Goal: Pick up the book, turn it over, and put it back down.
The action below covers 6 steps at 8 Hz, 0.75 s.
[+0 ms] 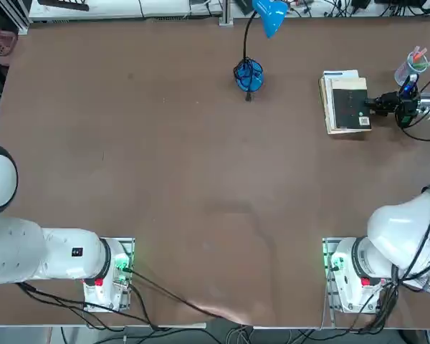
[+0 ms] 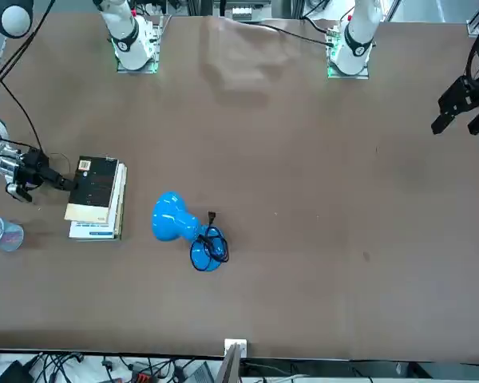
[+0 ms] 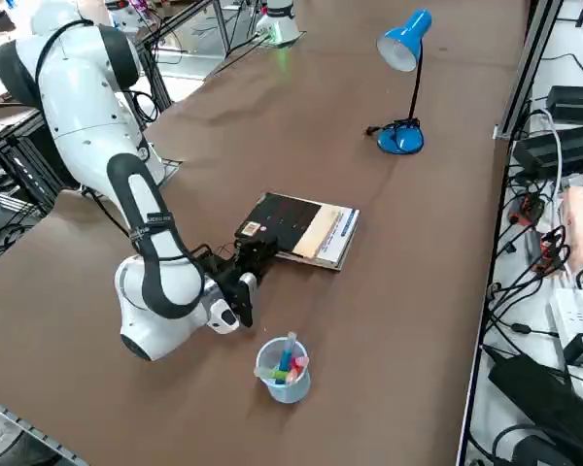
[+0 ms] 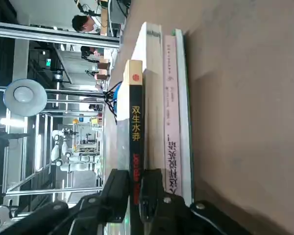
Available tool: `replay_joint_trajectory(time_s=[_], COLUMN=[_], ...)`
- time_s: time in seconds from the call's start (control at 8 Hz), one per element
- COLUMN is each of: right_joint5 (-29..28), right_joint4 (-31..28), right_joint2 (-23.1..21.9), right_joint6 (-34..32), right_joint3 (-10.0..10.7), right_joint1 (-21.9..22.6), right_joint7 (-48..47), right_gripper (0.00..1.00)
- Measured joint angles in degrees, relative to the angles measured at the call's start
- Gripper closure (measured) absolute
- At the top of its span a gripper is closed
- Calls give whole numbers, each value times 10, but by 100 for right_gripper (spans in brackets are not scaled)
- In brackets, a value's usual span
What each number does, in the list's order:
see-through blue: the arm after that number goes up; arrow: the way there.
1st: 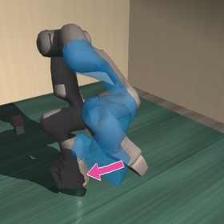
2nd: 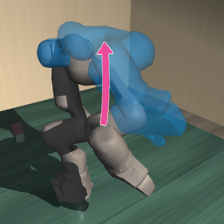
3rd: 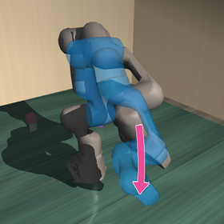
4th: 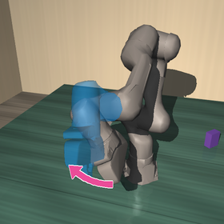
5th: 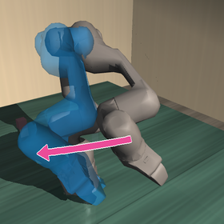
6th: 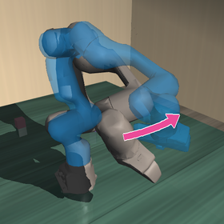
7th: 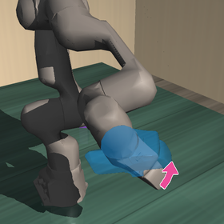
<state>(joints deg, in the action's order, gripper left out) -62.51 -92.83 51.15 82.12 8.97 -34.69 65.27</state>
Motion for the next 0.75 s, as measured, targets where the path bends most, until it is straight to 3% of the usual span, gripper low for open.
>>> replay_joint_trajectory(time_s=[0.38,0.75], right_joint5=[14,73], right_joint4=[60,118], right_joint2=[-4,-42], right_joint6=[-54,-76], right_joint3=[4,11], right_joint1=[-1,-1], right_joint7=[-41,-103], right_gripper=[89,89])
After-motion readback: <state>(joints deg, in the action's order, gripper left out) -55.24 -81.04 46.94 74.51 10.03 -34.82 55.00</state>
